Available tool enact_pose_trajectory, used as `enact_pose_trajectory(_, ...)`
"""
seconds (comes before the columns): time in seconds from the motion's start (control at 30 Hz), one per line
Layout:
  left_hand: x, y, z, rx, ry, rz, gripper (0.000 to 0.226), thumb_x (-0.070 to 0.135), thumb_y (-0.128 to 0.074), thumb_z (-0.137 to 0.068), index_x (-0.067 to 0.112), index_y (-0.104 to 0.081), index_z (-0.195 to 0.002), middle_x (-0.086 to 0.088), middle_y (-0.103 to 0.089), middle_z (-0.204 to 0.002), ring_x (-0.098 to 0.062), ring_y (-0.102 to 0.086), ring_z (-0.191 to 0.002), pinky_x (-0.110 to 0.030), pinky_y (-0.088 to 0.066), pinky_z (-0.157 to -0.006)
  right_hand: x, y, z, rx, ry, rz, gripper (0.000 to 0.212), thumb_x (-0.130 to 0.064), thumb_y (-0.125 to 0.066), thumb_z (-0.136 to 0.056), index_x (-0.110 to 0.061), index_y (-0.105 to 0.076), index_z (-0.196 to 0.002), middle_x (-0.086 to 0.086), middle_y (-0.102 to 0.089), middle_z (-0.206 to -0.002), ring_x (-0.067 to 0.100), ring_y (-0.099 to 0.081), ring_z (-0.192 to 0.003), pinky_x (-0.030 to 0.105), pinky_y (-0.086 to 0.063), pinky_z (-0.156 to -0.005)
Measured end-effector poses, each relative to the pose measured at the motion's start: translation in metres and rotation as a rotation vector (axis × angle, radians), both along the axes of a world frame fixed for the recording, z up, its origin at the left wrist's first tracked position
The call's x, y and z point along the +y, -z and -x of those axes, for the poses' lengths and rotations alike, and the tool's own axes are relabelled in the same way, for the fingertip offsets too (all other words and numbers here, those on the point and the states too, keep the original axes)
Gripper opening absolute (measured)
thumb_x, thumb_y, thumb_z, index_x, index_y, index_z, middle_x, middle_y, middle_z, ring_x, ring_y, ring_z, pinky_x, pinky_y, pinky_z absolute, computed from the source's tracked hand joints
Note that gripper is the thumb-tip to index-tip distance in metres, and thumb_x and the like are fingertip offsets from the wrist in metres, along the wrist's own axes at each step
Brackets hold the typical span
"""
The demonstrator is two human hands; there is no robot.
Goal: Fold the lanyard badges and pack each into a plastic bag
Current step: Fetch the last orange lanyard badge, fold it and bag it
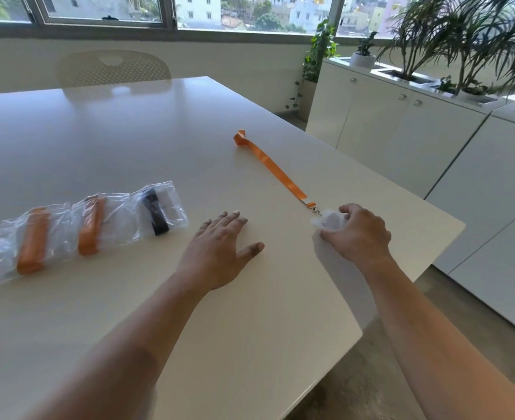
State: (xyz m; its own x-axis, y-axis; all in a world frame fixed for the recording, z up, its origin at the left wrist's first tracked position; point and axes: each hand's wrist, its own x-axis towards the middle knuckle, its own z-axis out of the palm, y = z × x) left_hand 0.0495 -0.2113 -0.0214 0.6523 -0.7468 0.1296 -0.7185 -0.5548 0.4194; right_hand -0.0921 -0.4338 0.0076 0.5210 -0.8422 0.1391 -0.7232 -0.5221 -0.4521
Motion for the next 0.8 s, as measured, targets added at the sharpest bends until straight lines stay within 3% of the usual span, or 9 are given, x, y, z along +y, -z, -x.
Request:
enact_pose_trajectory(0.2, 0.001, -0.003, -0.001, 0.04, -0.009, 0.035, 0.073, 0.066, -0.05, -0.089, 0.025, -0.039, -0.148, 0.006, -0.031, -0.161, -0.011, -0.019, -0.151, -0.034, -0.012, -0.124, 0.011, -0.008, -0.002, -0.144, -0.018, 0.033, 0.077, -0.05, -0.079, -0.058, -0.02, -0.058, -0.127, 0.008, -0.059, -0.119, 0.029, -0.059, -0.108, 0.037, -0.046, -0.091)
enact_pose_trajectory(0.27, 0.002, -0.006, -0.001, 0.107, -0.024, 0.063, 0.071, 0.062, -0.057, -0.088, 0.025, -0.042, -0.146, 0.005, -0.037, -0.158, -0.014, -0.026, -0.149, -0.036, -0.019, -0.122, 0.016, -0.013, -0.004, -0.246, -0.045, -0.006, 0.079, -0.046, -0.08, -0.058, -0.018, -0.058, -0.128, 0.007, -0.055, -0.117, 0.025, -0.061, -0.099, 0.027, -0.044, -0.084)
enact_pose_trajectory(0.37, 0.005, -0.016, 0.001, 0.241, -0.066, 0.156, 0.066, 0.062, -0.063, -0.084, 0.031, -0.048, -0.14, 0.005, -0.051, -0.147, -0.016, -0.043, -0.138, -0.036, -0.037, -0.111, 0.031, -0.025, -0.01, -0.365, -0.108, -0.052, 0.077, -0.042, -0.083, -0.058, -0.019, -0.059, -0.128, 0.001, -0.047, -0.11, 0.018, -0.056, -0.088, 0.024, -0.042, -0.08)
enact_pose_trajectory(0.57, 0.028, -0.059, 0.014, 0.607, -0.011, 0.553, 0.052, 0.065, -0.064, -0.075, 0.03, -0.066, -0.114, 0.011, -0.073, -0.105, -0.005, -0.069, -0.103, -0.021, -0.054, -0.083, 0.09, -0.053, -0.029, -0.617, -0.325, -0.224, 0.073, -0.045, -0.085, -0.063, -0.024, -0.055, -0.126, 0.005, -0.054, -0.118, 0.021, -0.062, -0.1, 0.036, -0.06, -0.081)
enact_pose_trajectory(0.7, 0.066, -0.084, 0.021, 0.669, 0.037, 0.761, 0.042, 0.058, -0.06, -0.08, 0.024, -0.071, -0.103, 0.001, -0.077, -0.098, -0.014, -0.074, -0.089, -0.025, -0.056, -0.071, 0.141, -0.068, -0.044, -0.661, -0.492, -0.305, 0.078, -0.062, -0.08, -0.062, -0.031, -0.05, -0.127, -0.002, -0.057, -0.122, 0.019, -0.059, -0.108, 0.028, -0.059, -0.079)
enact_pose_trajectory(0.8, 0.101, -0.093, 0.021, 0.672, -0.035, 0.891, 0.03, 0.044, -0.061, -0.085, 0.017, -0.072, -0.092, 0.0, -0.077, -0.085, -0.014, -0.073, -0.078, -0.024, -0.056, -0.064, 0.181, -0.073, -0.056, -0.683, -0.597, -0.347, 0.079, -0.067, -0.077, -0.058, -0.032, -0.053, -0.125, -0.006, -0.059, -0.118, 0.016, -0.06, -0.105, 0.031, -0.06, -0.078)
